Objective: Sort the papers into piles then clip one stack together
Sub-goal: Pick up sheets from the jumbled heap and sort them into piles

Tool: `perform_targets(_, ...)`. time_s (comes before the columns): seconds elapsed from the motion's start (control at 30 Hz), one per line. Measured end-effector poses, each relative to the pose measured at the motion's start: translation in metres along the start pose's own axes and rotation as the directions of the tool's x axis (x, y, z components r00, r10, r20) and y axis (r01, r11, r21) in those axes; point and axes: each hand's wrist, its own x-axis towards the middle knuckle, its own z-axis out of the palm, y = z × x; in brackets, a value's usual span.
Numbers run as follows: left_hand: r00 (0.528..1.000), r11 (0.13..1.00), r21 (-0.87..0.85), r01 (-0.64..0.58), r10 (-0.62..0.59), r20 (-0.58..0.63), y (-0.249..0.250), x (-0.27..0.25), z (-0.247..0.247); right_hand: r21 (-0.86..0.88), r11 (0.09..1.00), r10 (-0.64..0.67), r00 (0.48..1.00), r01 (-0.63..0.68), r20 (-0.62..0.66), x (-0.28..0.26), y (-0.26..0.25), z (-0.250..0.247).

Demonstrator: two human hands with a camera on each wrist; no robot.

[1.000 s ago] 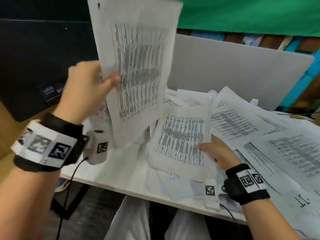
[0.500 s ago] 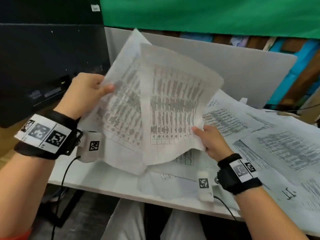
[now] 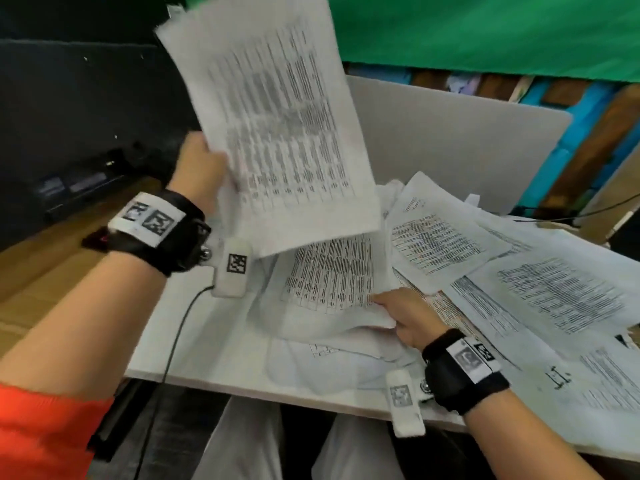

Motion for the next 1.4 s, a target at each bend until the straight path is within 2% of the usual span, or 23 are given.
perform_targets(0.1, 0.978, 0.974, 0.187, 0.129, -0.156, 0.139, -0.030, -0.004, 0.041, 0.007, 1.000, -0.006, 0.998, 0.006, 0.057, -0.009, 0.003, 0.004)
perform_targets(0.17, 0.950, 0.950, 0.259, 0.171, -0.229, 0.212, -0.046, -0.011, 0.064, -0.060, 0.997, -0.036, 0.995, 0.042, 0.094, -0.016, 0.000, -0.003)
perform_targets(0.2, 0.936, 0.939, 0.298, 0.172, -0.250, 0.246, -0.055, -0.014, 0.073, -0.105, 0.994, -0.037, 0.997, 0.043, 0.062, -0.017, -0.004, -0.008)
perform_targets(0.27, 0.905, 0.903, 0.404, 0.146, -0.287, 0.313, -0.070, -0.016, 0.082, -0.141, 0.989, -0.056, 0.991, 0.038, -0.123, -0.009, -0.012, -0.020)
perform_targets(0.33, 0.884, 0.850, 0.517, 0.104, -0.317, 0.343, -0.084, -0.018, 0.084, -0.128, 0.989, -0.099, 0.976, 0.075, -0.195, 0.000, -0.016, -0.028)
perform_targets(0.47, 0.881, 0.727, 0.665, 0.174, -0.417, 0.225, -0.097, -0.029, 0.086, -0.167, 0.980, -0.117, 0.993, 0.110, -0.032, 0.003, -0.016, -0.016)
perform_targets(0.53, 0.855, 0.754, 0.629, 0.189, -0.442, 0.273, -0.097, -0.037, 0.087, -0.108, 0.986, -0.125, 0.991, 0.130, 0.055, 0.003, -0.013, -0.002)
perform_targets(0.6, 0.835, 0.813, 0.546, 0.202, -0.434, 0.337, -0.096, -0.045, 0.085, -0.082, 0.977, -0.193, 0.980, 0.196, 0.047, 0.004, -0.013, 0.008)
perform_targets(0.67, 0.875, 0.876, 0.435, 0.206, -0.364, 0.319, -0.091, -0.050, 0.079, -0.124, 0.935, -0.332, 0.943, 0.332, 0.018, 0.000, -0.019, 0.014)
perform_targets(0.73, 0.944, 0.944, 0.291, 0.158, -0.231, 0.236, -0.080, -0.054, 0.071, -0.167, 0.858, -0.492, 0.871, 0.486, 0.009, -0.015, -0.034, 0.015)
perform_targets(0.8, 0.991, 0.991, 0.134, -0.011, -0.007, 0.136, -0.056, -0.058, 0.065, -0.192, 0.751, -0.643, 0.766, 0.632, 0.010, -0.033, -0.053, 0.012)
perform_targets(0.87, 0.976, 0.977, -0.003, -0.213, 0.213, 0.045, -0.029, -0.061, 0.060, -0.177, 0.666, -0.740, 0.672, 0.725, -0.028, -0.050, -0.072, 0.009)
perform_targets(0.9, 0.959, 0.957, -0.065, -0.283, 0.285, 0.014, -0.019, -0.060, 0.057, -0.147, 0.638, -0.768, 0.638, 0.756, -0.052, -0.056, -0.081, 0.007)
perform_targets(0.97, 0.935, 0.919, -0.175, -0.353, 0.354, -0.022, 0.000, -0.061, 0.051, -0.075, 0.612, -0.791, 0.607, 0.787, -0.080, -0.065, -0.095, 0.004)
perform_targets(1.03, 0.942, 0.906, -0.270, -0.326, 0.337, -0.009, 0.007, -0.061, 0.047, -0.011, 0.613, -0.788, 0.611, 0.790, -0.075, -0.072, -0.101, 0.002)
perform_targets(1.13, 0.939, 0.913, -0.326, -0.244, 0.306, 0.154, 0.007, -0.065, 0.044, 0.074, 0.658, -0.748, 0.662, 0.749, -0.053, -0.071, -0.095, 0.003)
perform_targets(1.2, 0.903, 0.955, -0.211, -0.210, 0.272, 0.333, 0.002, -0.072, 0.046, 0.113, 0.700, -0.707, 0.706, 0.705, -0.027, -0.065, -0.087, 0.007)
perform_targets(1.27, 0.858, 0.981, -0.034, -0.189, 0.181, 0.481, -0.008, -0.073, 0.051, 0.135, 0.722, -0.681, 0.731, 0.679, -0.038, -0.057, -0.079, 0.010)
perform_targets(1.3, 0.860, 0.986, 0.010, -0.167, 0.141, 0.491, -0.014, -0.072, 0.052, 0.157, 0.727, -0.667, 0.742, 0.669, -0.070, -0.054, -0.075, 0.010)
perform_targets(1.33, 0.887, 0.989, 0.015, -0.145, 0.124, 0.444, -0.019, -0.070, 0.053, 0.188, 0.734, -0.647, 0.756, 0.652, -0.096, -0.049, -0.073, 0.007)
perform_targets(1.4, 0.967, 0.990, -0.098, -0.100, 0.120, 0.227, -0.027, -0.064, 0.054, 0.208, 0.774, -0.605, 0.795, 0.598, -0.034, -0.040, -0.066, 0.002)
